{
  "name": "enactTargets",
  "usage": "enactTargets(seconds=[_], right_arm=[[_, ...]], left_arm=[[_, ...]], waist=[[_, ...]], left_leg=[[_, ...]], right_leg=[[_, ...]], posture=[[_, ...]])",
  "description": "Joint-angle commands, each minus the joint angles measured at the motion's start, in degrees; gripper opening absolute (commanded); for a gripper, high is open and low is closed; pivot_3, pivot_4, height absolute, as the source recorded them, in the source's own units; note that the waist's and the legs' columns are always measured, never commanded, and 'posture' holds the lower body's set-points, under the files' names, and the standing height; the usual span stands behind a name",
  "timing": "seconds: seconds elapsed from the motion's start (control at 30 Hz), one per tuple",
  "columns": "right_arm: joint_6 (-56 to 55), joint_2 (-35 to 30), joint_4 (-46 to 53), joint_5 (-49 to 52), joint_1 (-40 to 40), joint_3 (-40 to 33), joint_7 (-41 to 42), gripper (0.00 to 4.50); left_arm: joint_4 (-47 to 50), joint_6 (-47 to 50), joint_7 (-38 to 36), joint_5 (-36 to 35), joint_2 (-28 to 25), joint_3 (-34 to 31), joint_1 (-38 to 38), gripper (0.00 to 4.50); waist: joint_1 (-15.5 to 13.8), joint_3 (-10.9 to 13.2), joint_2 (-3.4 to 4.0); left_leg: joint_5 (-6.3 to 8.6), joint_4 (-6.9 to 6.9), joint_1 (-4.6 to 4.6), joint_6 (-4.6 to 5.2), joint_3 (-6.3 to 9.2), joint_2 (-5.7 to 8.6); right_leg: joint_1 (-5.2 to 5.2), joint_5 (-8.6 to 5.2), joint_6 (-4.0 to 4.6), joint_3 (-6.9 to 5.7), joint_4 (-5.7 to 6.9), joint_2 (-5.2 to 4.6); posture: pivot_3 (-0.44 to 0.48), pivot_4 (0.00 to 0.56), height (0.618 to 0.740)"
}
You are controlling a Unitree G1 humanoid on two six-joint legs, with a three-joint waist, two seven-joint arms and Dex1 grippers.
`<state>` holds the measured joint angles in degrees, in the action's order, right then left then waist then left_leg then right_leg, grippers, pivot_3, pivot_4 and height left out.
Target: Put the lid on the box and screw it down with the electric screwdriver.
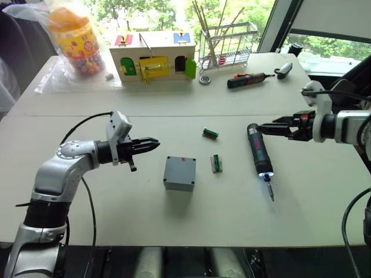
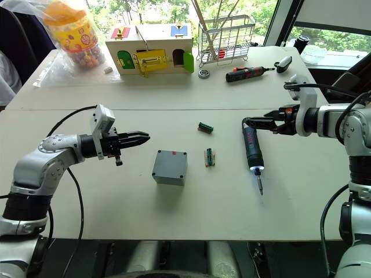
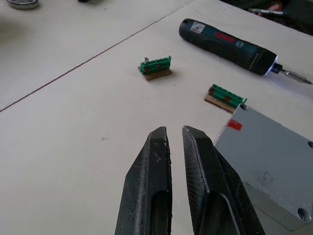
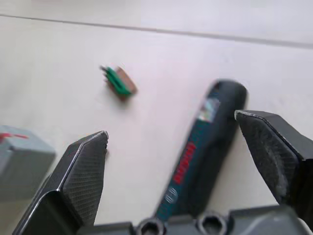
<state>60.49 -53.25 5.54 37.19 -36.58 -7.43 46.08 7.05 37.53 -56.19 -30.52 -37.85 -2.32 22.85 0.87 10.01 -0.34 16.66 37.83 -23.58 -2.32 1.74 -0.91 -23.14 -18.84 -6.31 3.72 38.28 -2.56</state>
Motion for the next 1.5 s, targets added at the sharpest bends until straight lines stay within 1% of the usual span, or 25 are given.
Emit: enactTargets(seconds=[0.03,0.1,0.17,0.2,0.33,0.5,0.63,0.7,0.83,0.93,1.0,1.13,1.23,1.33,1.4,1.5], right_arm=[[-4.7,3.0,15.5,4.0,9.1,-0.1,3.1,4.48],[-5.7,4.4,22.1,5.4,14.2,2.2,4.2,4.48],[-8.7,3.5,26.1,2.1,18.6,6.8,5.5,4.48],[-10.0,3.3,27.1,0.7,20.3,8.6,5.8,4.48],[-11.0,7.4,27.3,0.2,22.7,12.7,3.8,4.48],[-11.1,11.5,25.7,-1.9,22.2,17.2,1.8,4.48],[-10.2,15.0,24.4,-2.3,20.4,20.2,0.8,4.48],[-9.1,16.7,24.0,-1.8,19.6,20.8,0.1,4.48],[-4.3,21.4,24.9,0.2,17.6,20.9,-3.6,4.48],[-1.3,22.5,26.0,0.9,17.3,20.6,-5.4,4.48],[0.0,22.0,27.1,0.9,17.4,20.1,-6.6,4.48],[-3.5,15.4,29.4,-2.4,17.8,19.1,-4.7,4.48],[-8.5,11.4,27.6,-5.2,17.3,18.8,-2.1,4.48],[-13.1,11.1,23.8,-7.6,16.2,19.1,-0.8,4.48],[-15.8,11.6,21.4,-9.8,15.2,20.8,0.2,4.48],[-18.8,13.4,18.2,-12.2,13.7,23.4,1.3,4.48]], left_arm=[[2.1,0.1,-0.9,1.5,-1.7,2.5,-2.3,0.45],[2.4,-0.8,-1.3,3.4,-2.3,5.0,-3.5,0.45],[2.5,-1.0,-1.4,4.3,-2.4,6.4,-4.0,0.45],[2.5,-1.1,-1.4,4.8,-2.4,6.9,-4.1,0.45],[2.4,-1.3,-1.3,5.2,-1.5,7.8,-3.8,0.45],[0.8,-1.5,-1.6,5.7,0.3,9.4,-1.4,0.45],[-3.0,-3.9,-2.4,8.1,1.5,11.8,1.9,0.45],[-4.7,-4.9,-3.0,8.7,2.2,12.2,3.4,0.45],[-10.4,-8.2,-2.0,10.8,5.6,12.4,7.4,0.45],[-13.2,-10.6,-1.5,12.4,7.5,12.6,8.6,0.45],[-14.9,-12.1,-0.7,13.5,8.3,12.2,9.0,0.45],[-15.5,-12.9,-1.2,14.5,6.3,10.5,8.6,0.45],[-14.3,-12.2,-2.3,14.3,3.0,9.2,6.8,0.45],[-10.9,-10.2,-4.0,13.1,-0.5,8.6,3.7,0.45],[-6.1,-7.2,-5.4,10.7,-2.2,8.1,0.3,0.45],[-0.3,-4.0,-6.1,8.7,-3.5,8.2,-3.9,0.45]], waist=[[-0.2,0.0,-0.03],[-0.3,0.0,-0.02],[-0.4,0.0,-0.02],[-0.3,0.0,-0.03],[-0.1,0.0,-0.06],[-0.1,0.0,-0.06],[-0.2,0.0,-0.07],[-0.2,0.0,-0.07],[-0.2,0.0,-0.07],[-0.1,0.0,-0.07],[-0.1,0.0,-0.08],[-0.1,0.0,-0.08],[0.1,0.0,-0.08],[0.4,0.0,-0.07],[0.3,0.0,-0.07],[0.2,0.0,-0.08]], left_leg=[[0.0,-0.01,0.0,0.0,0.02,0.0],[0.0,0.07,-0.01,0.0,0.07,0.02],[0.0,0.18,-0.02,0.0,0.04,0.1],[0.0,0.25,-0.02,0.0,0.05,0.11],[-0.01,0.35,0.21,-0.01,0.09,0.12],[-0.01,0.34,0.2,-0.01,0.14,0.1],[-0.01,0.35,0.2,-0.02,0.14,0.14],[-0.01,0.36,0.2,-0.02,0.14,0.16],[-0.02,0.36,0.19,-0.04,0.15,0.18],[-0.04,0.36,0.18,-0.07,0.15,0.19],[-0.06,0.36,0.17,-0.1,0.15,0.19],[-0.05,0.37,0.16,-0.09,0.15,0.19],[-0.02,0.37,0.16,-0.03,0.15,0.2],[-0.01,0.34,0.19,-0.01,0.14,0.19],[-0.01,0.32,0.18,-0.02,0.15,0.15],[-0.01,0.33,0.18,-0.02,0.13,0.12]], right_leg=[[0.0,0.0,0.0,0.0,0.0,0.0],[0.06,0.0,0.0,-0.03,0.03,-0.05],[0.07,0.02,-0.03,-0.01,0.1,-0.13],[0.11,0.03,-0.06,-0.01,0.09,-0.14],[0.44,0.1,-0.18,-0.02,0.02,-0.12],[0.42,0.1,-0.18,-0.03,0.02,-0.07],[0.43,0.1,-0.18,-0.04,0.02,-0.08],[0.43,0.1,-0.18,-0.05,0.03,-0.08],[0.41,0.1,-0.18,-0.07,0.03,-0.08],[0.4,0.1,-0.18,-0.07,0.06,-0.09],[0.39,0.1,-0.18,-0.07,0.05,-0.1],[0.37,0.1,-0.18,-0.07,0.05,-0.11],[0.37,0.1,-0.18,-0.07,0.05,-0.11],[0.35,0.1,-0.18,-0.07,0.06,-0.01],[0.33,0.1,-0.18,-0.07,0.08,-0.02],[0.36,0.1,-0.18,-0.06,0.08,-0.11]], posture=[[0.0,0.15,0.736],[0.0,0.15,0.736],[0.0,0.15,0.736],[0.0,0.15,0.736],[0.0,0.15,0.736],[0.0,0.15,0.736],[0.0,0.15,0.736],[0.0,0.15,0.736],[0.0,0.15,0.736],[0.0,0.15,0.736],[0.0,0.15,0.736],[0.0,0.15,0.736],[0.0,0.15,0.736],[0.0,0.15,0.736],[0.0,0.15,0.736],[0.0,0.15,0.736]])
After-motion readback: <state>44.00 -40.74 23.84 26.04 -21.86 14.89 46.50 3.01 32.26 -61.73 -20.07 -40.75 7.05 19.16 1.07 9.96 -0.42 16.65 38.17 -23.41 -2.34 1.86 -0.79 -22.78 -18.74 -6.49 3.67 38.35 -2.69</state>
